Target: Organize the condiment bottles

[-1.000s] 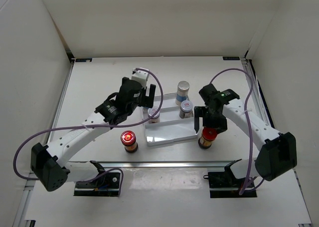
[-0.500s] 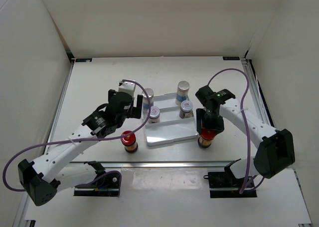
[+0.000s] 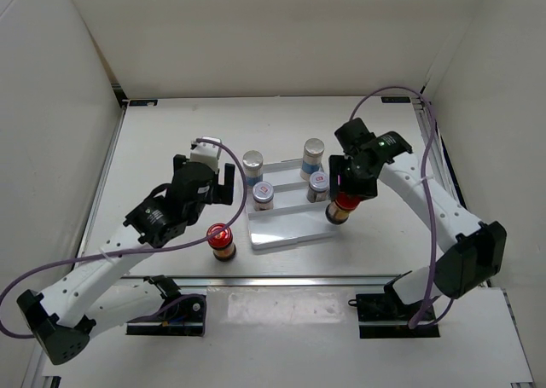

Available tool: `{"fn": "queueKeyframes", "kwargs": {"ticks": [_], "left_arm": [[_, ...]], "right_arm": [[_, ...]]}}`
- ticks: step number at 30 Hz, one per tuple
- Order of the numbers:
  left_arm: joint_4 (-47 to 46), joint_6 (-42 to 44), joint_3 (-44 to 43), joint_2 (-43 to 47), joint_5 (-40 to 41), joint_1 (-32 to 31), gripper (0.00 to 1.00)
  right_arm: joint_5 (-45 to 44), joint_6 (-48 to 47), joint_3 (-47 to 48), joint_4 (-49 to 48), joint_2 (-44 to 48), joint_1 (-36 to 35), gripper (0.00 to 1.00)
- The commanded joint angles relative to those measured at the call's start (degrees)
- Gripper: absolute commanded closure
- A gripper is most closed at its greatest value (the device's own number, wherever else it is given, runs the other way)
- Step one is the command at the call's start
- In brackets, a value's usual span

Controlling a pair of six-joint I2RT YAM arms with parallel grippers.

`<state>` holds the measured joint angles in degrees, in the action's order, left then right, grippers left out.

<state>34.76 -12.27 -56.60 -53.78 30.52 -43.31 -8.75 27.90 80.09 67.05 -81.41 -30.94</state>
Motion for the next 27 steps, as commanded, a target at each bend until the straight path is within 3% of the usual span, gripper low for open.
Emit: {"fn": "queueKeyframes", "kwargs": {"ticks": [1, 7, 12, 15, 16, 17, 21, 27], "left_arm": [[2.8, 0.5, 0.7, 1.7, 0.4, -0.3, 0.01], [5.4, 0.5, 1.2, 2.9, 0.4, -0.3, 0.01], [7.9, -0.2, 1.8, 4.9, -0.8, -0.8, 0.01], [9.3, -0.8, 3.2, 4.9, -3.3, -0.8, 0.01], [9.9, -0.8, 3.9, 4.9, -3.3, -0.8, 0.01], [10.8, -0.8, 3.9, 4.9, -4.8, -0.8, 0.01], [10.8, -0.8, 3.9, 3.3, -5.9, -0.8, 0.01], [13.2, 0.6, 1.1, -2.4, -12.8, -0.8, 0.01]], "right_arm": [[3.8, -2.4, 3.7, -4.4, -3.2, -0.4, 0.99], [10.8, -4.8, 1.1, -9.0, -9.6, -0.4, 0.99], [11.5, -5.3, -1.5, -9.6, -12.0, -0.4, 0.96], [11.5, -5.3, -2.3, -9.7, -12.0, -0.4, 0.52], [11.5, -5.3, -2.3, -9.7, -12.0, -0.4, 0.3], [11.5, -5.3, -2.3, -9.7, -12.0, -0.4, 0.22], [10.2, -5.3, -2.3, -10.2, -12.0, -0.4, 0.0], [8.3, -5.3, -1.8, -10.2, -10.9, -0.4, 0.0]]}}
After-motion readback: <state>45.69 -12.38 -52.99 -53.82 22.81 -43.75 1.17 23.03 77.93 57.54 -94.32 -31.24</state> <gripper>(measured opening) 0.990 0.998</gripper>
